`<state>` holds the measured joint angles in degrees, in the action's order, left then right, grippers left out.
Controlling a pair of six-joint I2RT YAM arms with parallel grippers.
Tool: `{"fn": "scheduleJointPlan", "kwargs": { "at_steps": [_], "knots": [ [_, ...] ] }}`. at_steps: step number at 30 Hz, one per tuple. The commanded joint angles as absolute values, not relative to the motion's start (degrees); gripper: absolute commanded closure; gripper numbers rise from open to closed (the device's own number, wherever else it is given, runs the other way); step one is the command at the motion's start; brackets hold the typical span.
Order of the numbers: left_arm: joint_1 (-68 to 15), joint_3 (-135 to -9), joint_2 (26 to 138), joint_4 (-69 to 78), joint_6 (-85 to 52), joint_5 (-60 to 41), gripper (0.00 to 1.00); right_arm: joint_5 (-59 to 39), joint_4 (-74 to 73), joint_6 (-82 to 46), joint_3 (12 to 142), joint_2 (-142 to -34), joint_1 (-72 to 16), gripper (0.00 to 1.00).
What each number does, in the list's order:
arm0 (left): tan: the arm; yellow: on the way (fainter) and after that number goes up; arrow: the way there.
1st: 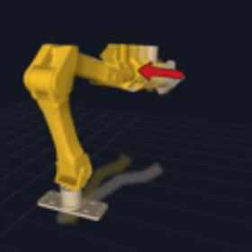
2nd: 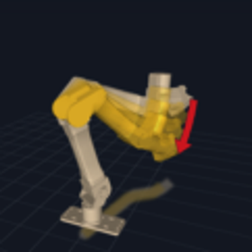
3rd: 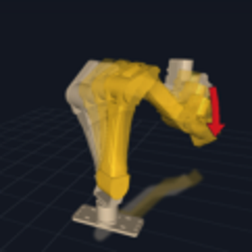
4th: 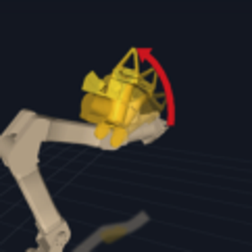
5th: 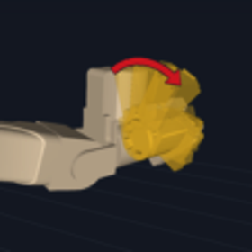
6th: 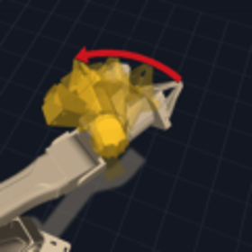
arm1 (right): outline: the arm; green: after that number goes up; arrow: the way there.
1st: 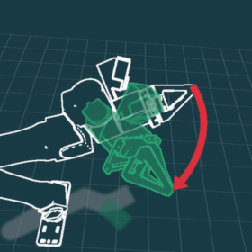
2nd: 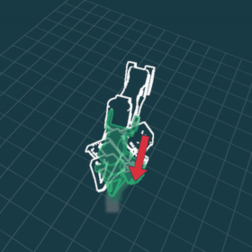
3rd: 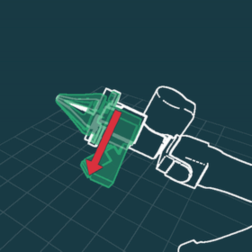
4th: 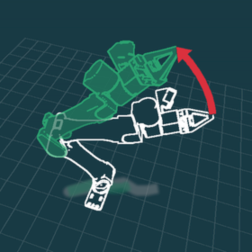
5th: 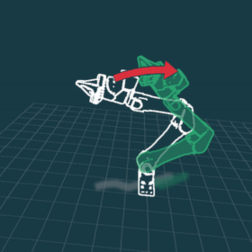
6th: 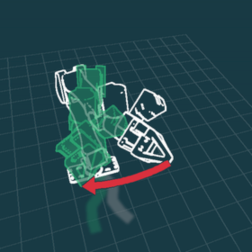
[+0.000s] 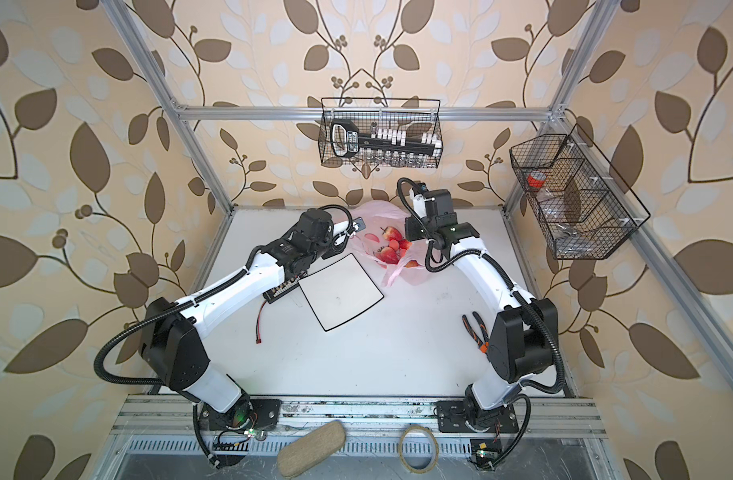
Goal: Take the fake fruits out of the plastic bag
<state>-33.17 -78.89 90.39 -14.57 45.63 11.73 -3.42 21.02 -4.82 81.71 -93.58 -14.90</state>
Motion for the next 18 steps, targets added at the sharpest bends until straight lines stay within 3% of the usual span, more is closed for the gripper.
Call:
{"fn": "scheduleJointPlan", "kwargs": {
  "at_steps": [1, 3, 6, 9, 12, 18],
  "knots": [
    [-32.4, -80.7, 85.2, -21.4, 31.7, -0.9, 1.0, -2.1, 20.3, -4.4, 78.4, -91.8, -15.4, 0.94],
    [-32.2, -78.9, 84.3, -20.2, 23.7, -4.6, 1.0, -2.2, 19.8, -5.3, 76.9, -91.0, -15.5, 0.86],
    [-32.0, -77.0, 83.5, -17.8, 10.8, -7.9, 1.0, -2.7, 19.7, -6.9, 76.0, -89.8, -15.5, 0.6],
    [-31.8, -75.4, 83.0, -15.6, -0.3, -9.3, 1.0, -1.6, 20.4, -9.8, 77.3, -87.1, -14.9, 0.43],
    [-31.8, -73.9, 82.9, -13.6, -8.3, -11.2, 1.0, -1.7, 20.1, -12.3, 79.3, -83.2, -14.4, 0.37],
    [-31.8, -72.8, 83.5, -10.7, -16.0, -14.9, 1.0, -4.6, 19.8, -13.5, 79.7, -76.7, -17.1, 0.39]
  ]
}}
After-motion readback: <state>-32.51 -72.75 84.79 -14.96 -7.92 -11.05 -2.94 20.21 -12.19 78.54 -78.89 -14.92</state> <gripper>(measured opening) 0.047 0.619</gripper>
